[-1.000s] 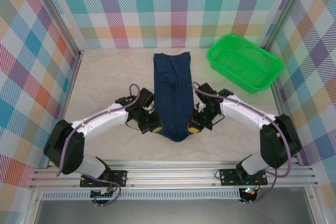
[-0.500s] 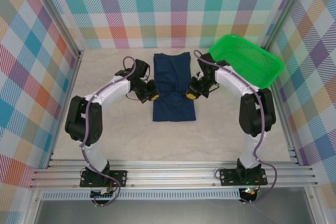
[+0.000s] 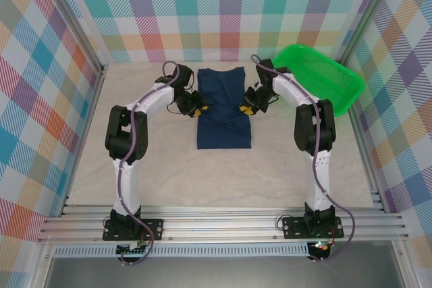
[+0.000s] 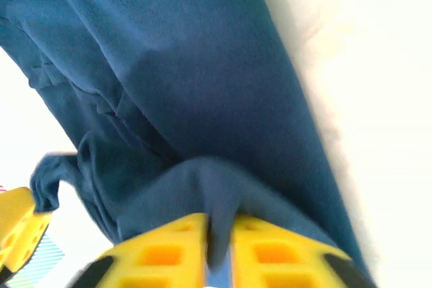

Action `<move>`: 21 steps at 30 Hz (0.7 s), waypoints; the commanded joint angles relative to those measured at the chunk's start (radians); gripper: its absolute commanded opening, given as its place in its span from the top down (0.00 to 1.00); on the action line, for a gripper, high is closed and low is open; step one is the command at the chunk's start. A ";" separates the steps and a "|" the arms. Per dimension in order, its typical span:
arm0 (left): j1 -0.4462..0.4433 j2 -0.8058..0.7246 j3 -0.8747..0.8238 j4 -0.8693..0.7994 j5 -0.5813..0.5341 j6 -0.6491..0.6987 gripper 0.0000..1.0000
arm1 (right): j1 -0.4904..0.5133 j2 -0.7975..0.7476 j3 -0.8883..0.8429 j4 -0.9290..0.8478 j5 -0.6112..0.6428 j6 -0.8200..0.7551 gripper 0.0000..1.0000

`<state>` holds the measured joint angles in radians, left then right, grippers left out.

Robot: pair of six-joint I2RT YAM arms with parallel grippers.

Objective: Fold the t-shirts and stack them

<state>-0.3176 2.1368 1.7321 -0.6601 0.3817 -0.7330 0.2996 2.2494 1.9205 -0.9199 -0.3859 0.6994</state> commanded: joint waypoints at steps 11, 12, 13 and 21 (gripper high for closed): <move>-0.072 -0.432 -0.603 0.101 0.011 -0.183 0.51 | 0.009 -0.374 -0.506 0.155 -0.006 -0.013 0.54; -0.081 -0.443 -0.658 0.159 0.027 -0.228 0.51 | 0.016 -0.400 -0.572 0.193 -0.024 0.007 0.54; -0.088 -0.444 -0.693 0.207 0.041 -0.263 0.52 | 0.023 -0.418 -0.617 0.220 -0.032 0.019 0.54; -0.106 -0.339 -0.666 0.287 0.042 -0.296 0.56 | 0.027 -0.382 -0.713 0.285 -0.058 0.035 0.54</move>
<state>-0.4240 1.7653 1.0267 -0.4400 0.4103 -1.0027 0.3267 1.8423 1.2079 -0.6926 -0.4110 0.7216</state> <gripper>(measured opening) 0.455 0.463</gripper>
